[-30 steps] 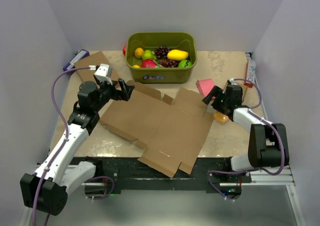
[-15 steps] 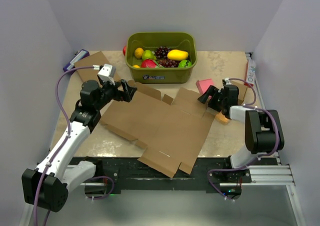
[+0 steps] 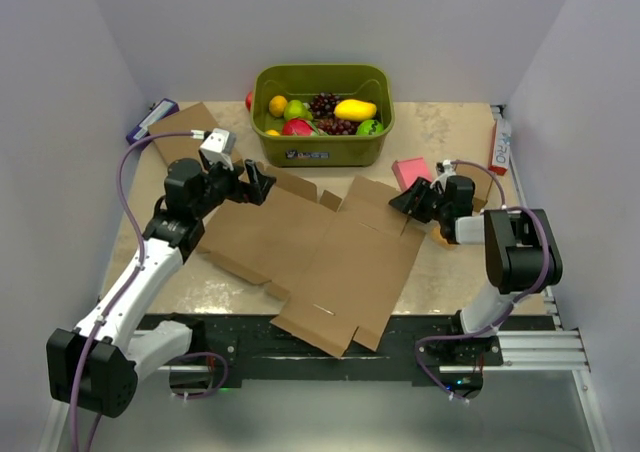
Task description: Fold the paper box
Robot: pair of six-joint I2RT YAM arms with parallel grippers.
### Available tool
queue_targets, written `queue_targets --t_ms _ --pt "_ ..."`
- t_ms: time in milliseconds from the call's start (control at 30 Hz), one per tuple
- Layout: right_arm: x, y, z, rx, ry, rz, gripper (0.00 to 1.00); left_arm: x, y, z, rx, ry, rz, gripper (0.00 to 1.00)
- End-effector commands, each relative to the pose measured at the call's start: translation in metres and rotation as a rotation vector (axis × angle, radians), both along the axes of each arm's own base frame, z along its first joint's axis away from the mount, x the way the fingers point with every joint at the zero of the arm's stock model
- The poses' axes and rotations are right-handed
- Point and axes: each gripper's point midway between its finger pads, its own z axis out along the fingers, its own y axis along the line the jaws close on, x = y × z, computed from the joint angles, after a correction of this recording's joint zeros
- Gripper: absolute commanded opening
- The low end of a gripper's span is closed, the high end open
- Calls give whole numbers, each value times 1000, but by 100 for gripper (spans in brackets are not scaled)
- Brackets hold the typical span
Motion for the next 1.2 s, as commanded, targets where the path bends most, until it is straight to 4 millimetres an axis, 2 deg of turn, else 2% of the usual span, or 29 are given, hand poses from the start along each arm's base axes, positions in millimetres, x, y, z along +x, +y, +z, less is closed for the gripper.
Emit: queue_targets --t_ms 0,67,267,300,567,633,667,700,767,800,867,900,933,967,1000,1067,1100,1167 --pt "1 13 21 64 -97 72 51 1 -6 8 13 -50 -41 98" --pt "-2 16 25 75 -113 89 44 1 -7 7 12 -50 -52 98" --pt "-3 21 49 71 -208 138 31 -5 -17 11 -3 -67 -118 98" --pt "-3 22 53 70 -221 147 26 -6 -19 10 -9 -67 -130 98" --pt "-8 35 112 79 -361 260 8 -17 -41 27 -59 -112 -279 98" --pt "-3 39 133 30 -409 292 4 -23 -52 42 -79 -155 -368 98" --pt "-8 41 137 12 -385 305 3 -25 -54 49 -83 -176 -390 97" --pt "-3 45 155 -17 -424 316 2 -25 -57 63 -89 -223 -408 97" --pt "-7 49 171 -70 -442 346 0 -27 -58 76 -91 -264 -423 96" --pt "-6 56 191 -80 -485 373 0 -27 -58 90 -90 -298 -427 96" --pt "-10 63 207 -93 -507 412 0 -28 -61 102 -85 -328 -455 96" --pt "-9 70 230 -97 -551 438 0 -29 -63 119 -84 -366 -473 96" --pt "-11 74 239 -115 -576 470 0 -29 -66 126 -79 -385 -495 96" --pt "-16 77 239 -123 -544 493 0 -29 -69 133 -58 -420 -510 96" --pt "-15 85 263 -140 -595 521 0 -30 -70 153 -46 -478 -520 96" --pt "-21 93 271 -179 -599 574 0 -30 -77 167 -11 -548 -557 97" --pt "-24 103 292 -188 -648 606 0 -32 -78 187 -4 -601 -575 98" --pt "-32 116 299 -195 -664 669 0 -31 -87 191 8 -606 -651 99"
